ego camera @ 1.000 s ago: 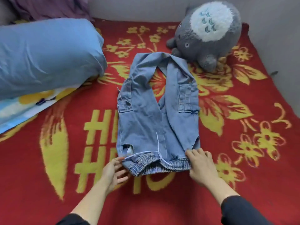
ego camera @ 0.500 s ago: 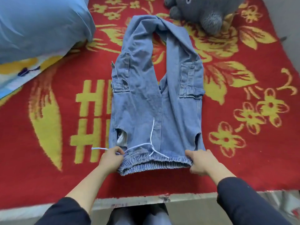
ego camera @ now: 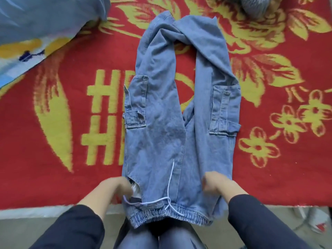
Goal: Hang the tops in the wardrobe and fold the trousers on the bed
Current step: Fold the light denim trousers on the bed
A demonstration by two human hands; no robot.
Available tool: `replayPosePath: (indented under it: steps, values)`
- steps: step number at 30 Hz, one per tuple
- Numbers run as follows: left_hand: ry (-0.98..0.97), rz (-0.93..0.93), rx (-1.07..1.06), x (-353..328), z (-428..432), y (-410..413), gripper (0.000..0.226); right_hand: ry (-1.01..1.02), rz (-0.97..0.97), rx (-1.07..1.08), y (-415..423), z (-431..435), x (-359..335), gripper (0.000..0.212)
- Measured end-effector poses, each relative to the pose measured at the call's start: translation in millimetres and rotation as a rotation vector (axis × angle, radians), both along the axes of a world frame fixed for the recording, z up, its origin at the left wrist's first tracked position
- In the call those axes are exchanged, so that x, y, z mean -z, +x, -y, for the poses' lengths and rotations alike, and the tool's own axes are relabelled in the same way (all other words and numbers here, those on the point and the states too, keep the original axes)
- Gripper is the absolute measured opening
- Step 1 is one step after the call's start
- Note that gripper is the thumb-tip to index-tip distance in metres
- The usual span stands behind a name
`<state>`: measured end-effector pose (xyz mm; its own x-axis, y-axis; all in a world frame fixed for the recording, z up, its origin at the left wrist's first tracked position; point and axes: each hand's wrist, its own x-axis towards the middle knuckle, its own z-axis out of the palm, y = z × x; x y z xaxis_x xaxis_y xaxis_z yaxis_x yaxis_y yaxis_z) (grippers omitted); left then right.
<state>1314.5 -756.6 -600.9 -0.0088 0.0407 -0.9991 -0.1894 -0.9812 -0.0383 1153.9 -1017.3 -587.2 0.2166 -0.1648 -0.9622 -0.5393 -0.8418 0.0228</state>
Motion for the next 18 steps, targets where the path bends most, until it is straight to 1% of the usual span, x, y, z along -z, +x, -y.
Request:
replayPosePath:
  steps: [1, 3, 4, 6, 7, 10, 13, 15, 18]
  values:
    - [-0.053, 0.117, -0.066, -0.6, 6.6, 14.2, 0.014, -0.021, 0.121, 0.069, 13.9, 6.2, -0.3, 0.029]
    - [-0.179, 0.415, -0.146, -0.2, 21.0, 46.5, 0.021, -0.018, 0.285, 0.216, 45.9, 17.4, -2.5, 0.03]
    - [-0.231, 0.54, -0.172, -1.0, 28.8, 61.7, 0.024, -0.008, 0.338, 0.254, 63.1, 22.4, -4.1, 0.029]
    - [-0.322, 0.738, -0.27, -3.3, 48.5, 91.5, 0.019, -0.006, 0.412, 0.241, 101.6, 33.3, -6.9, 0.028]
    - [-0.361, 0.803, -0.336, -4.8, 58.5, 103.5, 0.019, -0.008, 0.447, 0.216, 118.9, 37.3, -8.4, 0.027]
    - [-0.467, 0.925, -0.506, 2.9, 88.1, 144.1, 0.022, -0.015, 0.552, 0.174, 173.9, 54.3, 1.0, 0.031]
    - [-0.557, 1.0, -0.563, 20.4, 109.6, 183.2, 0.028, -0.031, 0.644, 0.161, 218.0, 68.0, 17.5, 0.038]
    - [-0.603, 1.023, -0.623, 33.3, 122.4, 206.0, 0.025, -0.071, 0.729, 0.179, 243.3, 76.7, 30.1, 0.041]
    - [-0.643, 1.059, -0.756, 48.7, 142.0, 237.3, 0.022, -0.123, 0.846, 0.331, 279.5, 88.6, 49.5, 0.028]
